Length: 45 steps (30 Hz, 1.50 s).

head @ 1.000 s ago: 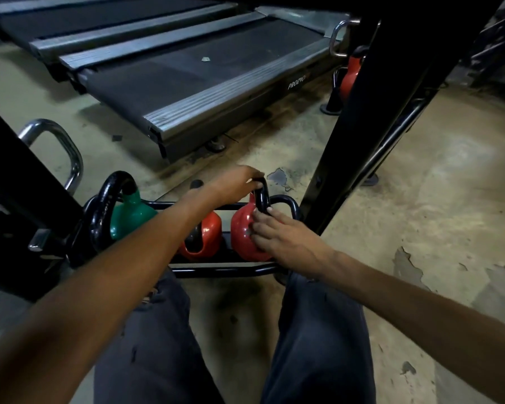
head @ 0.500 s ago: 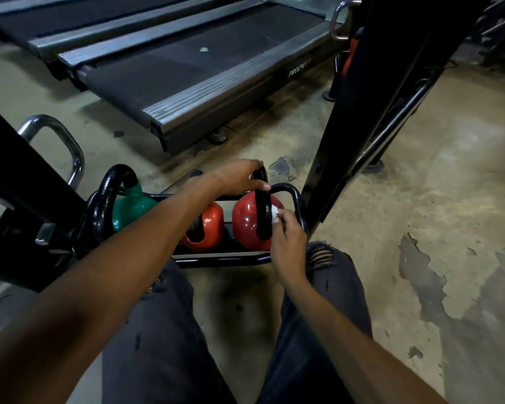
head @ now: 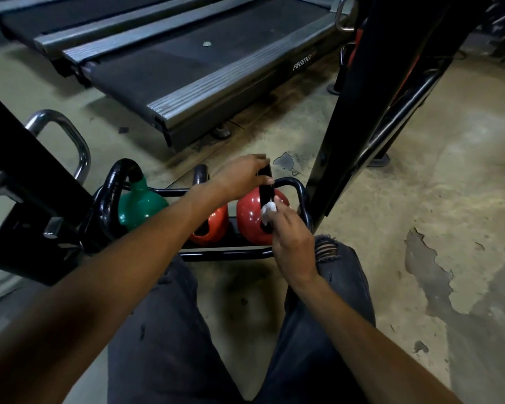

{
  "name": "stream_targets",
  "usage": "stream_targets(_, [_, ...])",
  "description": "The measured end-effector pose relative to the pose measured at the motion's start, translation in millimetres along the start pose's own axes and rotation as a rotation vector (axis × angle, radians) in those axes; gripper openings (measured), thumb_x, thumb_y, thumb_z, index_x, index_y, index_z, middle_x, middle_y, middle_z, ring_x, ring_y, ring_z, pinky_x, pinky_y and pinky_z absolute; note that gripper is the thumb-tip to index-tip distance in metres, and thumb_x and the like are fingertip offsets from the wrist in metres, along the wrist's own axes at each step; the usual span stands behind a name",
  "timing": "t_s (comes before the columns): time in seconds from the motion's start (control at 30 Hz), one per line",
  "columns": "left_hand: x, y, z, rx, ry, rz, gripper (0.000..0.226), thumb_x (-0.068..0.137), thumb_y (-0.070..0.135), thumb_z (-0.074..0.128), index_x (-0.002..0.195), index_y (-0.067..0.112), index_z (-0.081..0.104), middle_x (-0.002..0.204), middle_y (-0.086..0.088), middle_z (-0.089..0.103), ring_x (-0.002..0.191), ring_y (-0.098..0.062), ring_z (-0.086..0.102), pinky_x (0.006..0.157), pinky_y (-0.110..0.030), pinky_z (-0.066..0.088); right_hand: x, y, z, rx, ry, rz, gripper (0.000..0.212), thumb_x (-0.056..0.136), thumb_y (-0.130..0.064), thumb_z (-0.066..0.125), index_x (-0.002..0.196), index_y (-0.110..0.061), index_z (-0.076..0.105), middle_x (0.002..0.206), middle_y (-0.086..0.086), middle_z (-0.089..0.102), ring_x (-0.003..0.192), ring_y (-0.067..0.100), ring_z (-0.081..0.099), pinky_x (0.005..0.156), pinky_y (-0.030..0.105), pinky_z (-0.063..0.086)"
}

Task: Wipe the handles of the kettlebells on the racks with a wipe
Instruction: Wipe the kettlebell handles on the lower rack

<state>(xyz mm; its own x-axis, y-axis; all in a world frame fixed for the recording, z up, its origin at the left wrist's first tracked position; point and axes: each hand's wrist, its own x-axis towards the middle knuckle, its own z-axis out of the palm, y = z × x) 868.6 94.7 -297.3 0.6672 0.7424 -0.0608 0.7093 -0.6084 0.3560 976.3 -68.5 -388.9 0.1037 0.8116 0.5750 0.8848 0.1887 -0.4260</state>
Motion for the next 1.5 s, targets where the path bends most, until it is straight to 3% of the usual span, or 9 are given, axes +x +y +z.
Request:
stream_targets(0.17, [-8.1, -5.7, 11.5, -0.103, 0.034, 0.052, 0.05, 0.103, 0.024, 0.051, 0.151, 0.018, 0.042, 0.163, 0.0, 0.03, 0.148, -0.022, 0.032, 0.118, -0.043, 0.032, 19.3, 32.2, -12.9, -0.413, -0.336, -0.68, 0.03, 0.099, -0.007, 0.054, 0.127, -0.004, 0.063, 0.144, 0.02, 0.055, 0.151, 0.039, 0.027, 0.122, 0.059, 0.02])
stream_targets(0.3, [-8.5, -4.9, 6.4, -0.118, 0.011, 0.04, 0.045, 0.105, 0.018, 0.047, 0.15, 0.017, 0.044, 0.162, -0.002, 0.031, 0.148, -0.024, 0.033, 0.119, -0.043, 0.032, 47.7, 3.0, -19.3, -0.898, -0.706, -0.923, 0.04, 0.097, -0.025, 0.047, 0.133, -0.016, 0.063, 0.133, 0.013, 0.064, 0.144, 0.042, 0.038, 0.121, 0.065, 0.006])
stream_targets(0.4, [-8.0, -0.4, 2.5, -0.102, -0.019, 0.021, 0.045, 0.105, 0.017, 0.045, 0.15, 0.016, 0.045, 0.163, -0.001, 0.03, 0.147, -0.024, 0.032, 0.119, -0.04, 0.031, 57.5, -29.5, -28.1, -1.177, -0.778, -1.029, 0.047, 0.099, -0.031, 0.052, 0.143, -0.016, 0.053, 0.131, 0.004, 0.065, 0.142, 0.034, 0.044, 0.12, 0.065, 0.013])
stream_targets(0.53, [-11.1, -1.8, 2.9, -0.106, -0.016, 0.016, 0.048, 0.105, 0.017, 0.046, 0.153, 0.017, 0.04, 0.164, 0.002, 0.026, 0.149, -0.021, 0.029, 0.12, -0.038, 0.028, 54.3, -14.4, -26.8, -1.002, -0.716, -1.07, 0.035, 0.09, -0.017, 0.061, 0.124, -0.02, 0.068, 0.107, 0.007, 0.073, 0.128, 0.036, 0.057, 0.12, 0.065, 0.014])
stream_targets(0.63, [-12.2, -2.0, 3.6, -0.105, -0.015, 0.028, 0.051, 0.104, 0.019, 0.049, 0.153, 0.017, 0.039, 0.164, 0.001, 0.025, 0.149, -0.021, 0.028, 0.121, -0.039, 0.027, 41.4, 18.1, -30.9, -0.831, -0.632, -1.079, 0.031, 0.084, -0.014, 0.069, 0.115, -0.015, 0.072, 0.119, 0.015, 0.067, 0.127, 0.04, 0.052, 0.118, 0.062, 0.023])
stream_targets(0.8, [-12.0, -3.6, 1.5, -0.104, -0.011, 0.03, 0.051, 0.103, 0.022, 0.052, 0.153, 0.02, 0.04, 0.164, 0.002, 0.026, 0.149, -0.019, 0.027, 0.121, -0.039, 0.026, 15.8, 35.7, -29.8, -0.354, -0.326, -0.672, 0.034, 0.085, -0.012, 0.068, 0.118, -0.007, 0.064, 0.122, 0.016, 0.057, 0.108, 0.03, 0.059, 0.096, 0.041, 0.053])
stream_targets(0.97, [-11.3, -4.4, 3.4, -0.106, -0.015, 0.032, 0.053, 0.103, 0.02, 0.052, 0.153, 0.018, 0.038, 0.164, 0.001, 0.025, 0.15, -0.02, 0.026, 0.121, -0.038, 0.023, -1.0, 27.6, -16.0, 0.057, -0.178, -0.07, 0.015, 0.091, -0.004, 0.067, 0.102, -0.009, 0.06, 0.103, 0.002, 0.056, 0.083, 0.012, 0.056, 0.068, 0.029, 0.053])
stream_targets(1.23, [-12.0, -4.0, 5.8, -0.121, 0.0, 0.027, 0.053, 0.103, 0.019, 0.052, 0.153, 0.018, 0.039, 0.164, 0.003, 0.025, 0.15, -0.018, 0.026, 0.119, -0.035, 0.023, -4.2, 13.5, -4.9, 0.517, -0.072, 0.543, 0.014, 0.101, -0.016, 0.06, 0.108, -0.023, 0.07, 0.104, -0.01, 0.07, 0.102, 0.007, 0.065, 0.089, 0.03, 0.055])
stream_targets(1.5, [-10.4, -0.9, 4.0, -0.119, -0.016, 0.006, 0.054, 0.103, 0.018, 0.053, 0.154, 0.017, 0.038, 0.165, 0.003, 0.024, 0.15, -0.018, 0.026, 0.118, -0.032, 0.024, 71.5, 13.7, -4.5, 1.018, -0.287, 0.906, 0.029, 0.1, -0.01, 0.044, 0.078, -0.006, 0.062, 0.077, 0.012, 0.07, 0.075, 0.026, 0.066, 0.077, 0.036, 0.052])
